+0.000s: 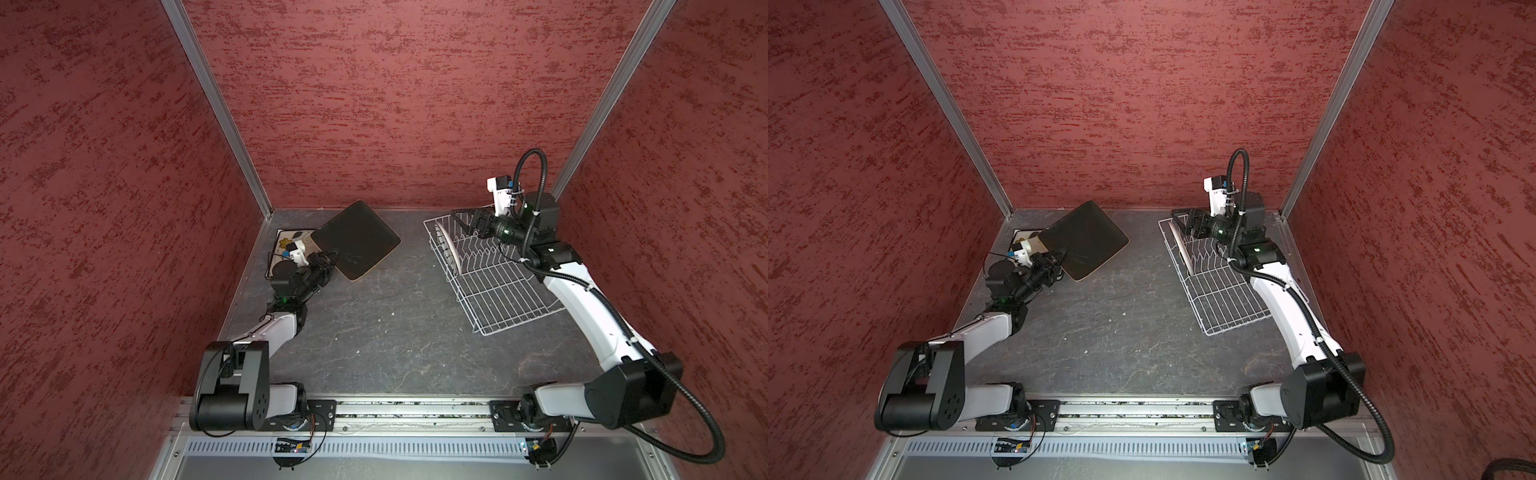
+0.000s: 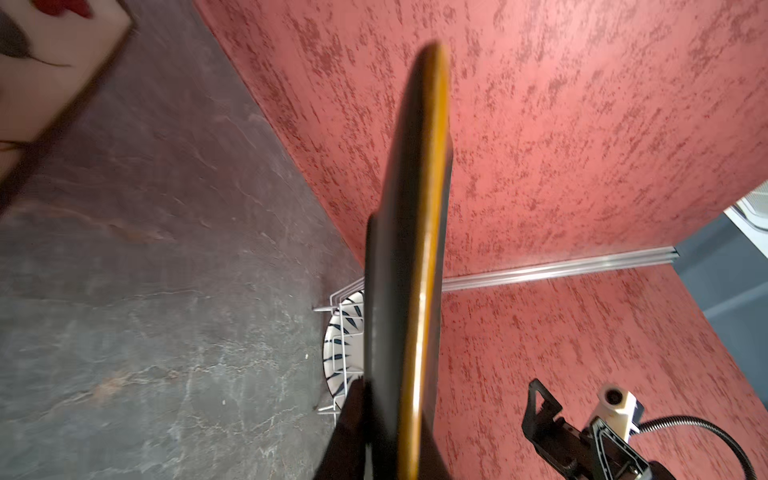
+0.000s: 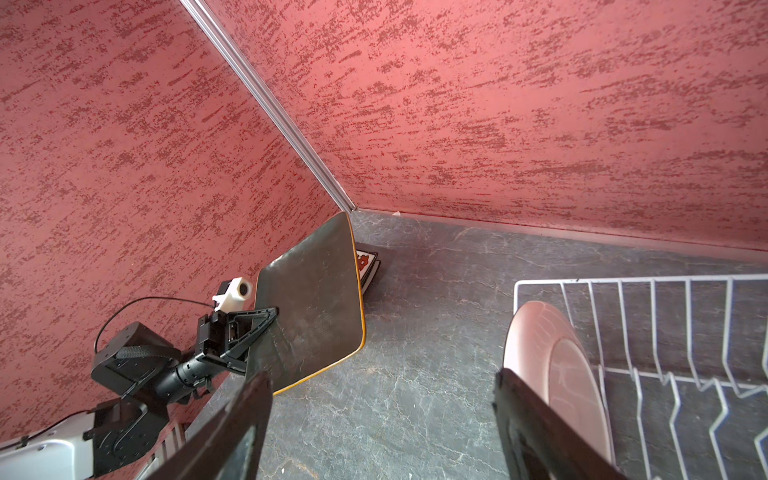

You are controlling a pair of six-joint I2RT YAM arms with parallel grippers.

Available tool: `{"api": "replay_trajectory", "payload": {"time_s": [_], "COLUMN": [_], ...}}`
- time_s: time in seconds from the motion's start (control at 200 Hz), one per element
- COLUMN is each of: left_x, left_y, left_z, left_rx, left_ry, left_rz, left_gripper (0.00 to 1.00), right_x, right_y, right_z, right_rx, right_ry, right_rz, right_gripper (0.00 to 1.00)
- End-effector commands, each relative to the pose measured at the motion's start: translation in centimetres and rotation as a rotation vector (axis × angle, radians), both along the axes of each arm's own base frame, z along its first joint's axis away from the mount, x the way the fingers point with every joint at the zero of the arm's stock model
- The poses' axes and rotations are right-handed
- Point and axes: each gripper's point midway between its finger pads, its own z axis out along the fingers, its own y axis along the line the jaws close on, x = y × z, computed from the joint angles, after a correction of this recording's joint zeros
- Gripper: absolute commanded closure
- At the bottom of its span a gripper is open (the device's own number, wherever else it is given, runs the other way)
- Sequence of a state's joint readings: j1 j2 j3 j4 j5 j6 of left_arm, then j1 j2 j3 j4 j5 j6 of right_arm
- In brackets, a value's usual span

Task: Unload the plates from the dish rack
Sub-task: 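Swing the dark plate with the left gripper over the floral plate stack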

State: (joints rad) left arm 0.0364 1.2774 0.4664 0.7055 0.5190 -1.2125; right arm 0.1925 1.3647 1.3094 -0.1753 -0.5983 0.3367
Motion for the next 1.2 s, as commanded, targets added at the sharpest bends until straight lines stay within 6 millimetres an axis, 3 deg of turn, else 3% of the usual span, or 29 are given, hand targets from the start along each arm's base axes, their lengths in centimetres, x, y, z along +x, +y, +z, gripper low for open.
{"api": "replay_trajectory", "payload": {"time_s": [0.0, 0.321, 0.636, 0.907, 1.193], "left_x": [-0.4, -2.4, -5.3, -6.9, -7.0], "left_y": [2.4, 6.6, 9.4, 10.9, 11.8], "left_z": [4.9, 2.3, 1.7, 0.8, 1.2], "left_rx": [0.017, -0.041, -0.037, -0.088, -0.119], "left_ry": [-0.171, -0.096, -0.091, -0.054, -0.062], "left_rz": [0.107, 0.301, 0.478, 0.572, 0.602], "left_gripper": [1.00, 1.00, 1.00, 1.00, 1.00], "right_x": [-0.3, -0.4, -0.5, -0.5, -0.6], "right_y": [-0.3, -0.3, -0.4, -0.3, -0.4], "right_z": [1.3, 1.0, 0.8, 0.6, 0.5], "right_rx": [0.013, 0.018, 0.012, 0.008, 0.007], "right_ry": [-0.052, -0.042, -0.040, -0.040, -0.034], "right_rz": [-0.009, -0.006, -0.007, -0.003, -0.004], "right_gripper": [0.16, 0.16, 0.16, 0.16, 0.15]}}
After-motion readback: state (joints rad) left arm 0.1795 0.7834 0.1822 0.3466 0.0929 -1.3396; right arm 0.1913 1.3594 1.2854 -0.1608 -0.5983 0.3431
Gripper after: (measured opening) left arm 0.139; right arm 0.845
